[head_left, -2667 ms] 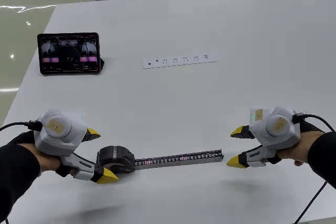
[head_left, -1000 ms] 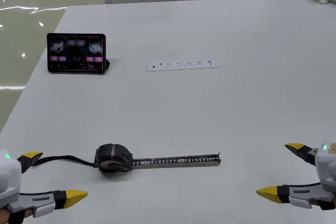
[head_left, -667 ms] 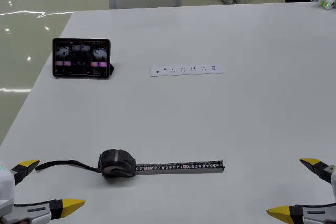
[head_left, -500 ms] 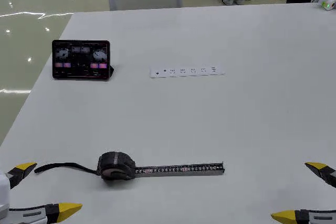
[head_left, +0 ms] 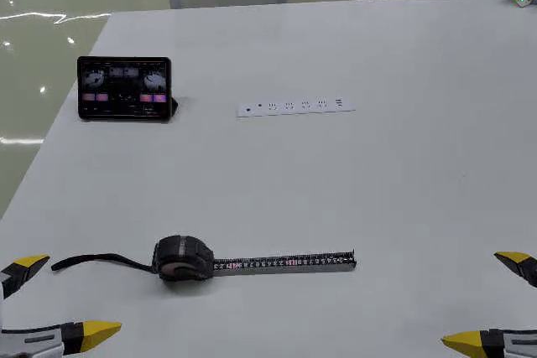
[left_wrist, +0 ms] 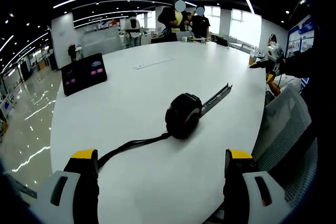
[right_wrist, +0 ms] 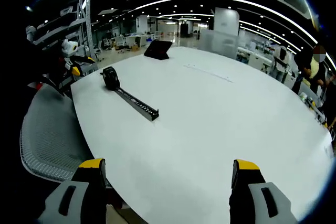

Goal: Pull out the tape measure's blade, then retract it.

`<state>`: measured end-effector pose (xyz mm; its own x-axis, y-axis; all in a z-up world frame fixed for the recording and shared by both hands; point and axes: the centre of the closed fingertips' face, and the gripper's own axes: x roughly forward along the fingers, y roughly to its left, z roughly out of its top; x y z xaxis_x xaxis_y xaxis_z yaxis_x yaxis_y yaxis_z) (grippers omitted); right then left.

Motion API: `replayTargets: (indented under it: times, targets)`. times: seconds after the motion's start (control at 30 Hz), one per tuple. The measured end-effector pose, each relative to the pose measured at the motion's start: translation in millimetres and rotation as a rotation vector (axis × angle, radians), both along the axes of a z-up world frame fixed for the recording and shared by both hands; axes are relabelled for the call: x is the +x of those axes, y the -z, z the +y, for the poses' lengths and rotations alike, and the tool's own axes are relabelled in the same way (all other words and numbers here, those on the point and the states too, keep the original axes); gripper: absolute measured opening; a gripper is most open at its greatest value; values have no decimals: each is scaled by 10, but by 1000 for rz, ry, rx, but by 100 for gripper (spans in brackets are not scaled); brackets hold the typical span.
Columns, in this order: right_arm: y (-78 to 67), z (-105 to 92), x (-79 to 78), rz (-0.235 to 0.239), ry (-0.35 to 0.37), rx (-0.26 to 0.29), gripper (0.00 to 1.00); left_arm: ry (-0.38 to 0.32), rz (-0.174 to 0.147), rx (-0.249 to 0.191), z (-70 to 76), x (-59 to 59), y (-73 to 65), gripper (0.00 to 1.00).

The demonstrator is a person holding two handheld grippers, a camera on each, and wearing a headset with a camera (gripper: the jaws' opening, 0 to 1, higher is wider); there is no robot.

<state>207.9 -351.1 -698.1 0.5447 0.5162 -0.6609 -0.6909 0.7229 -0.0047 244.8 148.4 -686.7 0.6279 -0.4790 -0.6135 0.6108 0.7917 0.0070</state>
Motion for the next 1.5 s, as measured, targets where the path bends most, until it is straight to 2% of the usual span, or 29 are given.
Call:
replayTargets:
  times: [0.13,0.47,0.63,0.67,0.7,0.77,1.1,1.17,1.3,1.43,1.5]
  targets:
    - [57,-62,-30,14,16,0,99,9,3,2,-8,-4,17,99]
    - [74,-117,-85,27,23,-9,99,17,-5,-1,-47,-4,-27,99]
    - [35,-88,-95,40,38,33,99,10,-8,-3,-26,-7,-52,99]
    - [31,-89,-91,39,40,29,99,18,-19,20,-3,1,-52,99]
    - [28,-93,-91,38,40,27,99,13,-16,29,11,-5,-46,99]
    - [33,-103,-87,35,40,21,99,17,-5,13,-10,-6,-50,99]
    - [-14,-96,-104,30,12,-20,99,14,-8,4,-48,54,-86,99]
    - [-43,-100,-95,31,14,-21,99,8,-4,-23,-86,79,-109,99]
    - [-73,-90,-65,29,2,-34,99,14,7,-11,-132,109,-102,99]
    - [-105,-60,-17,28,-25,-59,99,6,0,-3,-179,156,-133,99]
    - [-134,-32,0,32,-35,-59,99,-8,1,-21,-202,179,-160,99]
